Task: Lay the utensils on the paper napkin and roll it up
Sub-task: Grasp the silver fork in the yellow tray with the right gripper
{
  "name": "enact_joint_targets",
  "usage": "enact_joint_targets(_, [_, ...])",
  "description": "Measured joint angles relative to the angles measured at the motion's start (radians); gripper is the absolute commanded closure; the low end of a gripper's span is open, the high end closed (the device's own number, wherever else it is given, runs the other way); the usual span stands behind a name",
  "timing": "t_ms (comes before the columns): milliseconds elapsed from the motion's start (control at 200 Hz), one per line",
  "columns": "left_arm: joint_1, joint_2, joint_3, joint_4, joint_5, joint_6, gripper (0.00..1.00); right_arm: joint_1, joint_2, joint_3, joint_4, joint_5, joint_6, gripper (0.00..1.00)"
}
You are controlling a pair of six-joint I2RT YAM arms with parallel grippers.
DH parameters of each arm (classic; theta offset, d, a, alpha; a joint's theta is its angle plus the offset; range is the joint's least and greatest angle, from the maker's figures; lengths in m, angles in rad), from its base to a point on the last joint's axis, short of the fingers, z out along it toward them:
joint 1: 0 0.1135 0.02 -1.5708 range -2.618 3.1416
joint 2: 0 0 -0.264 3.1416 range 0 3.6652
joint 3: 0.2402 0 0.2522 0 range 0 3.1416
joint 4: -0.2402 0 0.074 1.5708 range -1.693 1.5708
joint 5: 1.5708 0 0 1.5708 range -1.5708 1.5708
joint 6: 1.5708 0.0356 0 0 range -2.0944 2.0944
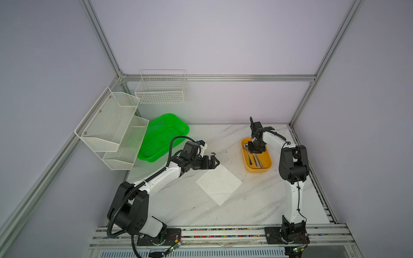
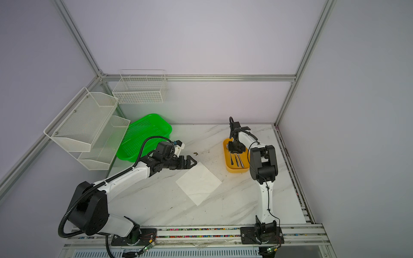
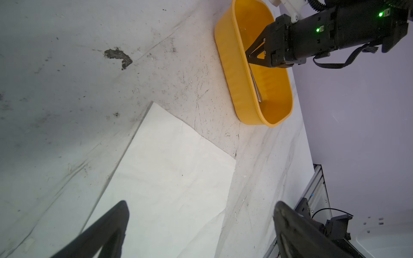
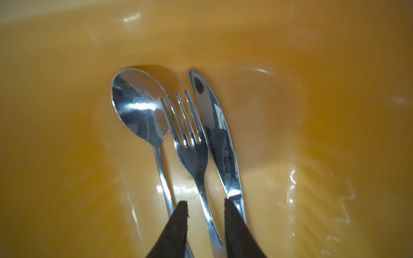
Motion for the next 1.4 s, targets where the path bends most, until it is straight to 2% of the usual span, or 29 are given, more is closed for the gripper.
enact_joint_targets(110, [-0.006,0.027,0.01,0.005,0.019,-0.008,0.0,0.0,0.031,0.011,-0.01,-0.004,-0.007,0.73])
enact_joint_targets(445, [-0.019,0.072,0.037,0.008,0.057,-0.033,0.0,0.0,0.06,0.04,-0.029,-0.016,-0.022,0.85])
enact_joint_targets(675, [-0.061,0.188,0.175,0.011,0.077,-0.055,0.0,0.0,0.062,0.037,-0.031,-0.014,-0.023,0.84])
enact_joint_targets(970, [-0.156,0.442,0.452,0.034,0.114,-0.1,0.0,0.0,0.045,0.009,-0.06,0.004,-0.023,0.81])
enact_joint_targets(1160, [-0.192,0.502,0.496,0.032,0.121,-0.116,0.0,0.0,0.045,0.006,-0.061,0.003,-0.028,0.82])
enact_joint_targets(1400, [-0.193,0.544,0.556,0.033,0.12,-0.146,0.03,0.0,0.064,0.035,-0.072,-0.005,-0.043,0.83])
